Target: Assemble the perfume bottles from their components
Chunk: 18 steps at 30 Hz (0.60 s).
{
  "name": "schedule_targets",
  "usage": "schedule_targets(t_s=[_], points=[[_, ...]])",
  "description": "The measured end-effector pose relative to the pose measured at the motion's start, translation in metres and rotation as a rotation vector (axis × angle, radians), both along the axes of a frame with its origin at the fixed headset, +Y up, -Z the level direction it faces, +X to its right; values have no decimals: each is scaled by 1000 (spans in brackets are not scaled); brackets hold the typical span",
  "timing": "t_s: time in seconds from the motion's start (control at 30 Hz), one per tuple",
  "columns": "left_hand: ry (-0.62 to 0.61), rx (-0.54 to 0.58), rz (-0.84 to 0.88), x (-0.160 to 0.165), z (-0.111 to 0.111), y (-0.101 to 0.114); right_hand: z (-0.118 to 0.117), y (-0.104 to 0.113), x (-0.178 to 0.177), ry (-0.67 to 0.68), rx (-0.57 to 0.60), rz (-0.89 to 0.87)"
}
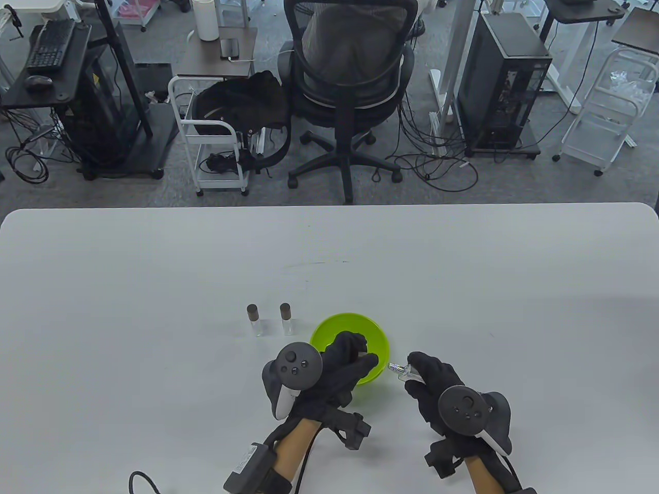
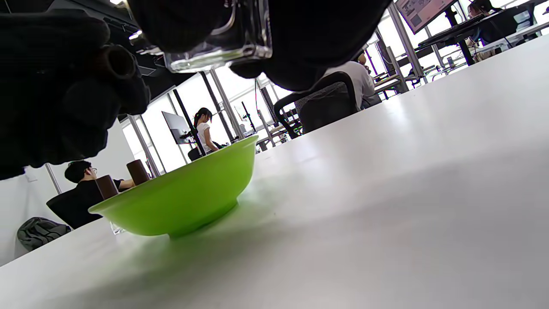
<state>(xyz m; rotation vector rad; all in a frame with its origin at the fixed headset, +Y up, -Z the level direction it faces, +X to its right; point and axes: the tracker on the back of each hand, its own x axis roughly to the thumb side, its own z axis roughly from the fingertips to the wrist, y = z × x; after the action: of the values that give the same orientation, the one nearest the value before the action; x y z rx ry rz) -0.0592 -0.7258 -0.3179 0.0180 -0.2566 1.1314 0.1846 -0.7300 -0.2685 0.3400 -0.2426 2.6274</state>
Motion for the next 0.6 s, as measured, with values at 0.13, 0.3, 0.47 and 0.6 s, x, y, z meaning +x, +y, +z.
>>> schedule_targets(t_s=[0.13, 0.3, 0.47, 0.6], points=[[-27, -33, 29, 3, 0, -4, 1, 0, -4, 11, 5, 20], [-56, -41, 19, 9, 2, -6, 3, 1, -7, 20, 15, 33], [-109, -22, -13, 18, 4, -7, 4, 1, -11, 34, 22, 40], [-94, -3, -27, 20, 7, -7, 4, 2, -12, 30, 32, 58]])
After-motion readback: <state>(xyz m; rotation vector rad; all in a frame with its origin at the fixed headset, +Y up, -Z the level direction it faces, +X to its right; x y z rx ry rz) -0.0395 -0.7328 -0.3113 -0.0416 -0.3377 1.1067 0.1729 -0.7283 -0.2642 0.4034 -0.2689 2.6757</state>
